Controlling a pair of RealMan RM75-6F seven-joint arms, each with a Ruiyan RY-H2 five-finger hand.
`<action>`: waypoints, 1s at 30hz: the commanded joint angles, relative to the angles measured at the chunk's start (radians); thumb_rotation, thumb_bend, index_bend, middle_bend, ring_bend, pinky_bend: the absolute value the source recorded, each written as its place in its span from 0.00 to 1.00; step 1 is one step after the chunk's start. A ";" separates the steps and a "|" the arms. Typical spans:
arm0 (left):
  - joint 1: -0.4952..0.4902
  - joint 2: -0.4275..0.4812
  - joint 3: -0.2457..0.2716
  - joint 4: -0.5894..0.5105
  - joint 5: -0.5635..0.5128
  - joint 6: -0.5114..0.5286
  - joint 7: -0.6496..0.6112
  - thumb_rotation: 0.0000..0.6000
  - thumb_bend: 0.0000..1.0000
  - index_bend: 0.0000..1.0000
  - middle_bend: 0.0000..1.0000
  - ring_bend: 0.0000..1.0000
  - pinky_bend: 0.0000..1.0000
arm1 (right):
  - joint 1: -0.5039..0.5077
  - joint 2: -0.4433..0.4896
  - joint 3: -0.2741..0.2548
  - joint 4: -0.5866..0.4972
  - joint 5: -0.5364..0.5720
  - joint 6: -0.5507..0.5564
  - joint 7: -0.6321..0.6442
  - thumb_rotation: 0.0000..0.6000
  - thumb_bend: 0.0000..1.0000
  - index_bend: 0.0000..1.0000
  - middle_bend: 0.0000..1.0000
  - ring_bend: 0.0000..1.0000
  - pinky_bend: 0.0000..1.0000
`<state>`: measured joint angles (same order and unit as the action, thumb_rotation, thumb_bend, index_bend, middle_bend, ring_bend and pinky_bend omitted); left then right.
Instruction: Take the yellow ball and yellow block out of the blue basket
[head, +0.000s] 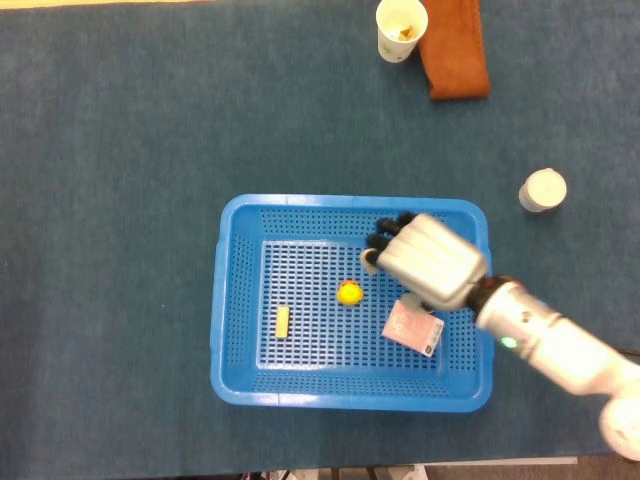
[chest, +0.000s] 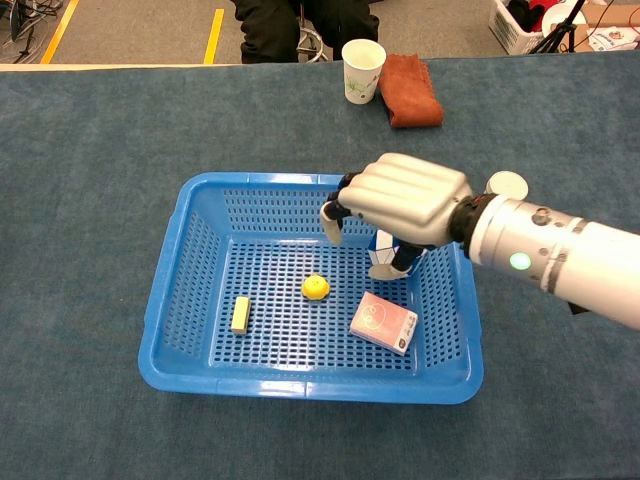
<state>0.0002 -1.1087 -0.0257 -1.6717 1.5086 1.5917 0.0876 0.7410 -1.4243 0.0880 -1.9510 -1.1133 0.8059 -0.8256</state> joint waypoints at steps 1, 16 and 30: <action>0.001 -0.001 -0.002 -0.003 -0.002 0.001 0.006 1.00 0.25 0.29 0.35 0.23 0.23 | 0.044 -0.067 -0.019 0.043 0.044 0.012 -0.048 1.00 0.17 0.42 0.38 0.26 0.37; 0.005 0.004 -0.010 -0.007 -0.010 0.002 -0.005 1.00 0.25 0.29 0.35 0.23 0.23 | 0.170 -0.211 -0.068 0.128 0.226 0.086 -0.207 1.00 0.16 0.44 0.38 0.26 0.38; 0.007 0.011 -0.016 -0.009 -0.016 0.000 -0.023 1.00 0.25 0.29 0.35 0.23 0.23 | 0.251 -0.306 -0.088 0.220 0.315 0.124 -0.263 1.00 0.16 0.44 0.38 0.26 0.39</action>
<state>0.0069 -1.0973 -0.0419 -1.6804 1.4924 1.5912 0.0641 0.9890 -1.7270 0.0017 -1.7347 -0.8024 0.9288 -1.0865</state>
